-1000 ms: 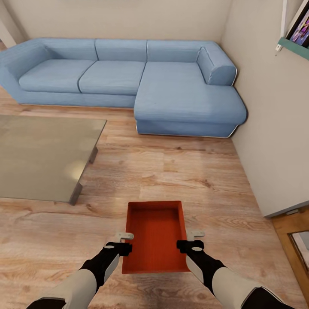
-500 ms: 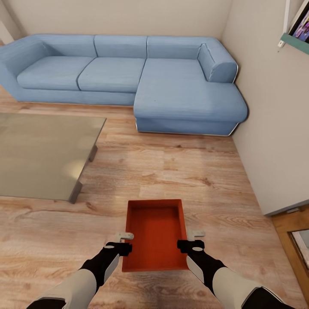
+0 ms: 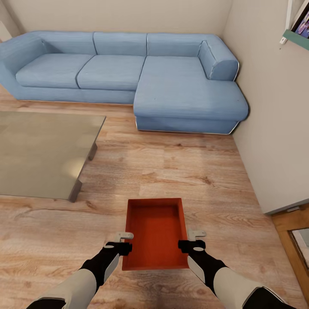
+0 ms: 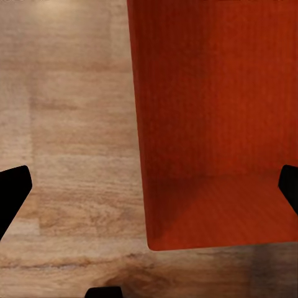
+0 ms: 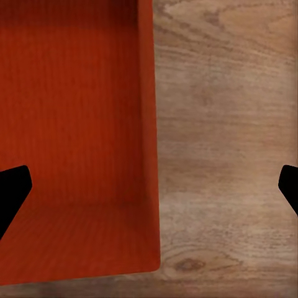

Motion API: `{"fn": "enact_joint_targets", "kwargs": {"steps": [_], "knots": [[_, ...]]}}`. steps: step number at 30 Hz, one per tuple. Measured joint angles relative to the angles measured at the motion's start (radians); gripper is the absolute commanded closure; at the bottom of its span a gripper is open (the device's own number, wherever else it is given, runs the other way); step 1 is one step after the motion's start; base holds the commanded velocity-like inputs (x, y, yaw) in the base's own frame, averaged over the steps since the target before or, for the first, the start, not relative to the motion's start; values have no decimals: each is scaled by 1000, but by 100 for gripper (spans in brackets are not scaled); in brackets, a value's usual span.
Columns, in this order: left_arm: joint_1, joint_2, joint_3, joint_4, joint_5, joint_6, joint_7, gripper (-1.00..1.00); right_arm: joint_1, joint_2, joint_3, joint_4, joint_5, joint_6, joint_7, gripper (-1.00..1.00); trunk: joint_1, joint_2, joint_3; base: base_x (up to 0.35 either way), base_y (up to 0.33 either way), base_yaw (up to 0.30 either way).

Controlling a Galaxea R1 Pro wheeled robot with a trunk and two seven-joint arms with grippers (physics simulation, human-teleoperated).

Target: Move the two storage containers from the living room to the garage. In the garage, place one container on the floor and stack the other container on top of it (either order is fine).

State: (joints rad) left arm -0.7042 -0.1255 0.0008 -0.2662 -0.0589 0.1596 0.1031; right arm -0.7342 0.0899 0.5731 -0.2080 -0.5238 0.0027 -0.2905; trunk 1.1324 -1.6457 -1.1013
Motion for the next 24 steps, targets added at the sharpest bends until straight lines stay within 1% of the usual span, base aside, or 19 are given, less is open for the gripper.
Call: {"fn": "enact_joint_targets", "kwargs": {"steps": [11, 21, 24], "knots": [[0, -1, 2, -14, 0, -26, -3, -100, 0, -1, 1, 0, 0, 0, 0, -100, 0, 0, 0, 0, 0, 0], [0, -2, -1, -20, -1, -26, 2, -100, 0, -1, 1, 0, 0, 0, 0, -100, 0, 0, 0, 0, 0, 0], [0, -3, -2, -33, -2, -25, 2, -100, 0, -1, 1, 0, 0, 0, 0, -100, 0, 0, 0, 0, 0, 0]]}}
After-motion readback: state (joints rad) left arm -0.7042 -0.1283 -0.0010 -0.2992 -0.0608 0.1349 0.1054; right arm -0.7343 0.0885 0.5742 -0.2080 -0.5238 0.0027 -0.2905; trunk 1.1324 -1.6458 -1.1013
